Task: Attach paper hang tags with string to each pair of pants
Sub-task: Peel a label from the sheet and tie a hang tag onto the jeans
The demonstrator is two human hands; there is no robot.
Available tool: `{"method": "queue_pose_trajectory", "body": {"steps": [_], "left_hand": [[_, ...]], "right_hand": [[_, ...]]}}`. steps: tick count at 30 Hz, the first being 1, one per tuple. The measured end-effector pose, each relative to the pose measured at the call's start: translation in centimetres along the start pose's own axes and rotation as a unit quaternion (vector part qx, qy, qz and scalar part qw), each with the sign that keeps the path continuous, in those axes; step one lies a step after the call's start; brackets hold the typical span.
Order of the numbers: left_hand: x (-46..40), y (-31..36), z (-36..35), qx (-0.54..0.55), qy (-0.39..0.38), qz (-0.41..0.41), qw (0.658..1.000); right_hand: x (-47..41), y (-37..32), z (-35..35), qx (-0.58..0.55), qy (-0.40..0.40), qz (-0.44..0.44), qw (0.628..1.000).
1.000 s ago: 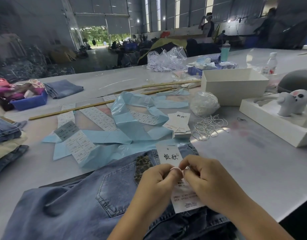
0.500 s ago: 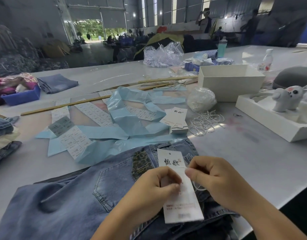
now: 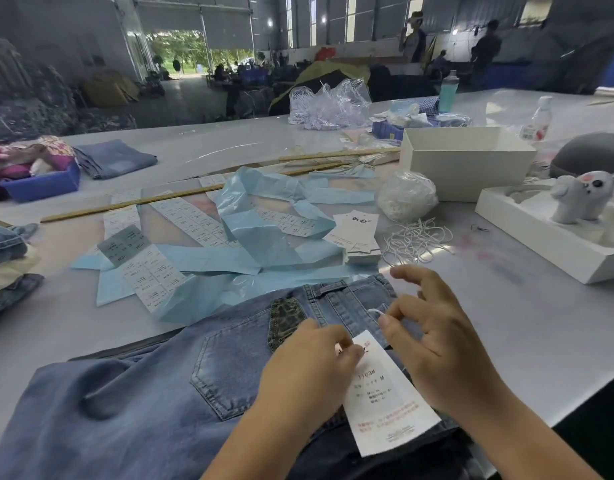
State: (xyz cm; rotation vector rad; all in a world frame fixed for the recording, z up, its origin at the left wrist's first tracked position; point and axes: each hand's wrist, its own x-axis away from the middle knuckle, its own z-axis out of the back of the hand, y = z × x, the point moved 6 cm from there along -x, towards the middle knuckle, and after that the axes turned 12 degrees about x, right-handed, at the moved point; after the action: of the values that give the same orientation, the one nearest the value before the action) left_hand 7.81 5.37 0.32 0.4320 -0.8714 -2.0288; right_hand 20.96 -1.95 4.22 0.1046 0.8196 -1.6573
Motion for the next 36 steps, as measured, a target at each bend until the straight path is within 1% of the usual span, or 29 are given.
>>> {"method": "queue_pose_trajectory", "body": {"steps": [2,3,7,9,12,15,18,20,22,24,28,32,36], "left_hand": [[-0.8,-0.3,0.1,0.019,0.011,0.02,1.0],[-1.1,-0.5,0.0,0.046,0.001,0.032,0.998],[-1.7,-0.8,-0.2,0.202,-0.05,0.055,0.977],[-1.5,-0.4,0.1,0.281,-0.064,0.046,0.957],[-0.5,0.7,0.4,0.404,-0.095,0.027,0.91],[0.0,1.7,0.8,0.473,-0.09,0.011,0.876],[0.3,2.2,1.0,0.498,-0.078,-0.005,0.863],[0.4,2.2,1.0,0.508,-0.072,0.002,0.858],[0.5,2.1,0.9,0.522,-0.068,0.012,0.85],[0.6,2.2,1.0,0.534,-0.06,0.012,0.844],[0.7,2.6,1.2,0.533,-0.046,-0.002,0.845],[0.9,3.2,0.9,0.55,-0.06,-0.005,0.833],[1.0,3.4,0.9,0.535,-0.058,-0.014,0.843]], "right_hand": [[-0.2,-0.3,0.0,-0.027,0.004,0.005,1.0],[-0.2,-0.3,0.0,-0.053,-0.001,0.001,0.999],[-0.2,-0.3,-0.4,-0.141,-0.039,-0.038,0.988],[-0.1,0.1,-0.8,-0.159,-0.054,-0.059,0.984],[0.0,0.5,-1.2,-0.17,-0.053,-0.086,0.98],[-0.1,0.0,-0.7,-0.136,-0.022,-0.061,0.989],[-0.1,-0.6,0.1,-0.101,0.023,-0.035,0.994],[0.0,-1.0,1.1,-0.063,0.071,-0.013,0.995],[0.1,-1.5,1.9,-0.034,0.091,0.011,0.995],[0.2,-1.9,2.0,-0.027,0.071,0.023,0.997],[0.6,-1.8,1.0,-0.033,0.023,0.017,0.999],[0.7,-1.7,0.6,-0.032,0.013,0.008,0.999],[0.7,-1.6,0.6,-0.022,0.01,-0.006,1.0]]}}
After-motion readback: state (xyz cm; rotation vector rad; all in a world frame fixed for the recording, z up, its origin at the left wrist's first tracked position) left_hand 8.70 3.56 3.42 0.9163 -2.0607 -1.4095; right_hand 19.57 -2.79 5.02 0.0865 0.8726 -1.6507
